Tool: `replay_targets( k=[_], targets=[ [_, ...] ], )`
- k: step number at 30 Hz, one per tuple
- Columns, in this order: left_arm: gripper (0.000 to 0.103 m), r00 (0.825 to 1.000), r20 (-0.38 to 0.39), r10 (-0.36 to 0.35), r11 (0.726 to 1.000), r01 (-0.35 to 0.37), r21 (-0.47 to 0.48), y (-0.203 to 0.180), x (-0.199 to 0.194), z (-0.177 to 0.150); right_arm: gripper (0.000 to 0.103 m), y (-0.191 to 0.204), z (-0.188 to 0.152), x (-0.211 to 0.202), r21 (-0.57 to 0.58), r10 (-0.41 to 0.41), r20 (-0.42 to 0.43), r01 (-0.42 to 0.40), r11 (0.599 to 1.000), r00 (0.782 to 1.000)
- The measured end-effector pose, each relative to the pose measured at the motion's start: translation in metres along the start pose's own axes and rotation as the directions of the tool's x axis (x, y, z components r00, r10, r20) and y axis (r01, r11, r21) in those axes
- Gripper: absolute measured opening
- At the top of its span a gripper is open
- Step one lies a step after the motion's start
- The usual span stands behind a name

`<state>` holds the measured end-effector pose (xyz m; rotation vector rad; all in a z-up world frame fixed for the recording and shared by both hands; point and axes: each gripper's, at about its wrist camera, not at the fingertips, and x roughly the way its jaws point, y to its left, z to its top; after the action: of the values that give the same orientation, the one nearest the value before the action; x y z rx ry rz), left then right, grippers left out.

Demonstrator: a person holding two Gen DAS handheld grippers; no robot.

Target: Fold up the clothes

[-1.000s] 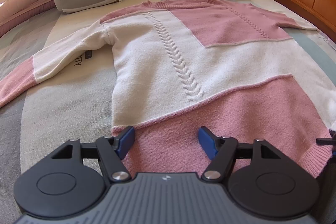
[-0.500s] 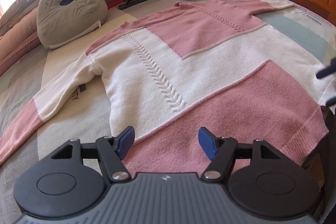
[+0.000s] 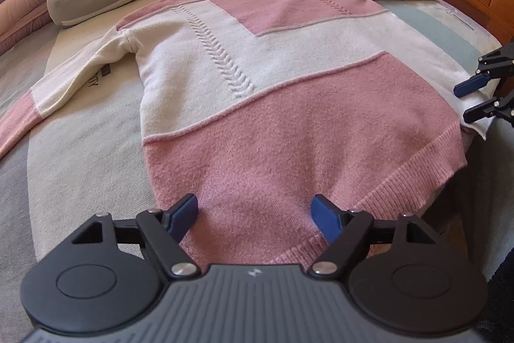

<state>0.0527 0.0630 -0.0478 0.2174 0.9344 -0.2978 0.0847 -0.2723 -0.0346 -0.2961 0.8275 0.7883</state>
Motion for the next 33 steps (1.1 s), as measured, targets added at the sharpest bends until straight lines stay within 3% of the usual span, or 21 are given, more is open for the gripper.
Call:
replay_targets(
  k=[4, 7, 10, 13, 16, 18, 21, 24, 27, 30, 33],
  targets=[
    [0.076, 0.994, 0.108, 0.0, 1.0, -0.003, 0.024, -0.01, 0.0, 0.039, 0.055, -0.024, 0.017, 0.001, 0.076, -0.043, 0.054, 0.039, 0.996, 0.998],
    [0.076, 0.991, 0.13, -0.028, 1.0, 0.028, 0.002, -0.02, 0.019, 0.057, 0.055, -0.04, 0.029, 0.023, 0.133, -0.092, 0.057, 0.083, 0.988, 0.994],
    [0.077, 0.997, 0.064, -0.042, 0.999, 0.044, -0.028, -0.027, 0.04, 0.047, 0.061, -0.046, 0.017, 0.035, 0.127, -0.144, 0.023, 0.14, 0.982, 0.989],
    [0.084, 0.994, 0.077, -0.077, 0.989, 0.086, -0.12, -0.022, 0.035, 0.019, 0.07, -0.051, -0.003, 0.017, 0.151, -0.171, 0.001, 0.169, 0.974, 0.985],
    [0.084, 0.995, 0.013, -0.103, 0.991, 0.104, -0.084, -0.019, 0.024, 0.025, 0.071, -0.049, -0.012, 0.002, 0.145, -0.166, -0.01, 0.166, 0.976, 0.986],
    [0.084, 0.992, 0.034, -0.124, 0.984, 0.128, -0.127, -0.006, 0.017, 0.039, 0.071, -0.044, -0.003, 0.002, 0.134, -0.154, -0.01, 0.154, 0.979, 0.988],
    [0.084, 0.988, 0.132, -0.081, 0.973, 0.108, -0.206, 0.023, 0.013, 0.069, 0.072, -0.038, 0.019, 0.008, 0.146, -0.105, 0.051, 0.097, 0.985, 0.993],
    [0.084, 0.978, 0.193, -0.076, 0.936, 0.137, -0.324, 0.06, 0.029, 0.101, 0.074, -0.031, 0.043, 0.032, 0.157, -0.089, 0.079, 0.076, 0.985, 0.993],
    [0.084, 0.974, 0.184, -0.129, 0.881, 0.198, -0.43, 0.088, 0.068, 0.116, 0.074, -0.026, 0.057, 0.055, 0.184, -0.074, 0.074, 0.06, 0.981, 0.995],
    [0.081, 0.986, 0.136, -0.1, 0.845, 0.156, -0.511, 0.11, 0.099, 0.109, 0.074, -0.026, 0.055, 0.063, 0.215, -0.074, 0.064, 0.058, 0.975, 0.995],
    [0.069, 0.974, 0.201, -0.101, 0.819, 0.196, -0.539, 0.126, 0.093, 0.091, 0.075, -0.032, 0.042, 0.056, 0.221, -0.089, 0.066, 0.072, 0.973, 0.994]
  ],
)
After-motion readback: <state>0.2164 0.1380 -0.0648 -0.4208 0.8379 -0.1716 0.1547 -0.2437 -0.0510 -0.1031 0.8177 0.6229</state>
